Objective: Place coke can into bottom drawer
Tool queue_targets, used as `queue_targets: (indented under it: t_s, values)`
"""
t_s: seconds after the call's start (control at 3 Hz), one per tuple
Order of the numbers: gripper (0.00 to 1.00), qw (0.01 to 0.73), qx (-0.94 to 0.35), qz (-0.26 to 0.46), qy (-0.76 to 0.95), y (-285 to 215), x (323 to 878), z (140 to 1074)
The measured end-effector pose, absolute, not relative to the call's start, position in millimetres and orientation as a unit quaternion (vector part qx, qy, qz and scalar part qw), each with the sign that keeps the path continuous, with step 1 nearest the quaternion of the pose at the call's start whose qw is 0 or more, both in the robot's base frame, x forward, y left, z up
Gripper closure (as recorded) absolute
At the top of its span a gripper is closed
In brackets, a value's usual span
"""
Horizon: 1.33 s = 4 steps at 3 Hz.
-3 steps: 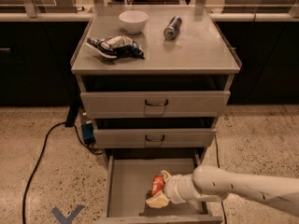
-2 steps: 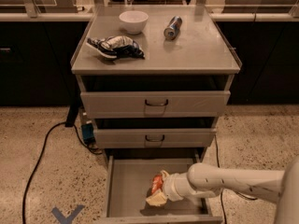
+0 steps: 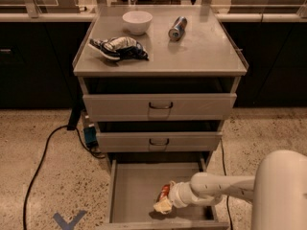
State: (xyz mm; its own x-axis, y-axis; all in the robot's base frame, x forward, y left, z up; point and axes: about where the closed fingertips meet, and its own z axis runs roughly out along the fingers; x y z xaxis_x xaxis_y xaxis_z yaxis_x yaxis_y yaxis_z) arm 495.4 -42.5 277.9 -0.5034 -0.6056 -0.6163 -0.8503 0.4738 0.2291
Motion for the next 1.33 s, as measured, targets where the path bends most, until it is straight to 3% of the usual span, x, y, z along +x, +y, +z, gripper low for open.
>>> queue_targets:
  t_s: [0.67, 1.33]
  values:
    - [1.0, 0.219, -0.425, 0.263, 0.838, -44.6, 504.0, 247.4]
    - [1.0, 0.275, -0.396, 0.212, 0.85, -33.2, 569.0, 203.6]
